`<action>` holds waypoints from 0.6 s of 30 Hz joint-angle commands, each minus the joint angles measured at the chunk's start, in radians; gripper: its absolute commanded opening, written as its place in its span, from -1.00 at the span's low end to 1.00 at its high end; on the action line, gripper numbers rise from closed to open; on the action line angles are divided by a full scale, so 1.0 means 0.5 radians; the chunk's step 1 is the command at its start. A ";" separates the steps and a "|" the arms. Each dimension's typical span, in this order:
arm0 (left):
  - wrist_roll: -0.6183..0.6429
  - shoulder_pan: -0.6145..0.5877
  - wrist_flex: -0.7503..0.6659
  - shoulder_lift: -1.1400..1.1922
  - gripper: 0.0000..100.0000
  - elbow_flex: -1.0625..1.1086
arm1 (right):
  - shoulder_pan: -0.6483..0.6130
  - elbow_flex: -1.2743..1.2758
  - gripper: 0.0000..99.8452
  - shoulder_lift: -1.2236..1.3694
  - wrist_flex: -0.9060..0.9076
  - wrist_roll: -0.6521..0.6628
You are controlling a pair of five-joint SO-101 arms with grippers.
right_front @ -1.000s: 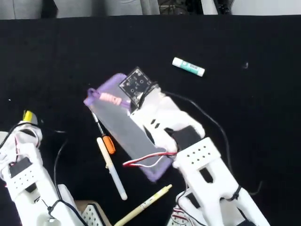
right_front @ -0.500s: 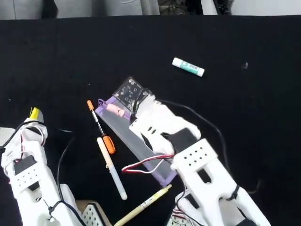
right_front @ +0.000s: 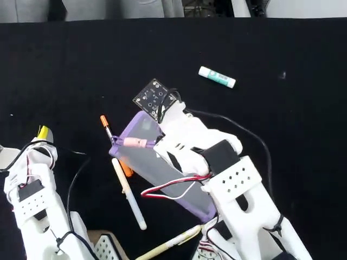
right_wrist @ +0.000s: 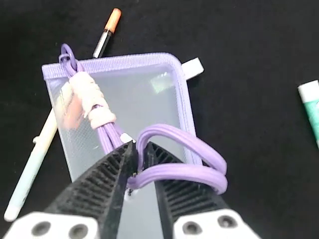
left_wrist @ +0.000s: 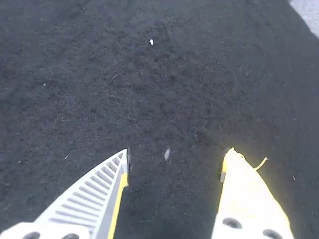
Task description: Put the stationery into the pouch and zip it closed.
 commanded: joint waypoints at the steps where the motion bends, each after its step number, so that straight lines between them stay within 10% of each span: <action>1: -0.012 0.014 -0.021 -0.012 -0.40 -0.020 | 0.012 0.005 -0.98 -0.057 -0.040 -0.009; 13: 0.212 0.511 1.255 0.003 -0.40 -0.643 | 0.123 0.278 -0.98 -0.057 -0.377 -0.018; 18: 0.292 0.649 1.277 0.003 -0.39 -0.704 | 0.123 0.278 -0.98 -0.057 -0.371 -0.018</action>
